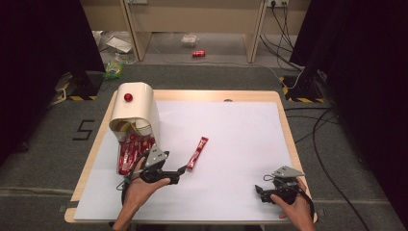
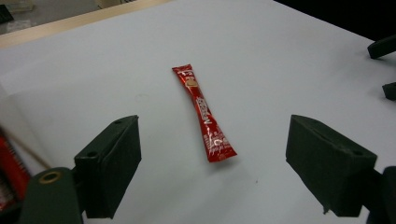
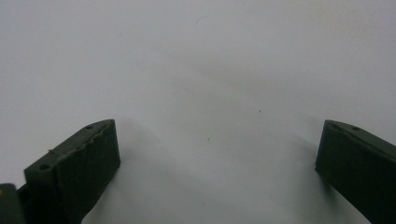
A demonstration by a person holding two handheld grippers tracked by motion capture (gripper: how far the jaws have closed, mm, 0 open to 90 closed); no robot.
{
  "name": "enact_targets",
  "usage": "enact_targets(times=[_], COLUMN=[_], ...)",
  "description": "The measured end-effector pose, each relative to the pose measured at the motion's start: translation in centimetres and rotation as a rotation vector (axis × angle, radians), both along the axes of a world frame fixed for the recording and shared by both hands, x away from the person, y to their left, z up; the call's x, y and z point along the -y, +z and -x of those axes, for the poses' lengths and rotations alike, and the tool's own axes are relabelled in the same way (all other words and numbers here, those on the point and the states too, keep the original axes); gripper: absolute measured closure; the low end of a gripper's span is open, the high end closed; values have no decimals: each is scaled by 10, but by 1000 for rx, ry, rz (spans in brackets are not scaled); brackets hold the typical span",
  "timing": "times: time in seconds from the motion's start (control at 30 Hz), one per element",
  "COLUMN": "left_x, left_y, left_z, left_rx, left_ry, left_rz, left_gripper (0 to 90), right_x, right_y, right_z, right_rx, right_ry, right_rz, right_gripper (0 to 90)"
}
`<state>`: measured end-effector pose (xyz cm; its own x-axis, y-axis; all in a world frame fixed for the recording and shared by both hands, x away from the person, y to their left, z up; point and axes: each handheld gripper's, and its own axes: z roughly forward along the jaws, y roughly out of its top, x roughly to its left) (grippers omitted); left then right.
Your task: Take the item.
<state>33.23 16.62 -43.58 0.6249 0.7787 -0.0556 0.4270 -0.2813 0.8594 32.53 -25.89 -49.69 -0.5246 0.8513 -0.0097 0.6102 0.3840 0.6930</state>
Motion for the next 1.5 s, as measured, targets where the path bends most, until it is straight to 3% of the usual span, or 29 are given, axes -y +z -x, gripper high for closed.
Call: enact_targets(times=[0.53,0.8,1.17,1.5], left_x=[-43,-58,-83,-99], left_y=[5,8,7,4], left_z=[17,23,29,37], left_rx=[30,61,54,71], left_ry=[69,102,155,211], left_rz=[12,-17,20,5], left_gripper=[179,179,175,174], right_x=[0,0,0,0], right_y=[0,0,0,0], right_z=[0,0,0,0], right_rx=[0,0,0,0], right_ry=[0,0,0,0], right_rz=[2,0,1,2], right_gripper=[2,2,2,2])
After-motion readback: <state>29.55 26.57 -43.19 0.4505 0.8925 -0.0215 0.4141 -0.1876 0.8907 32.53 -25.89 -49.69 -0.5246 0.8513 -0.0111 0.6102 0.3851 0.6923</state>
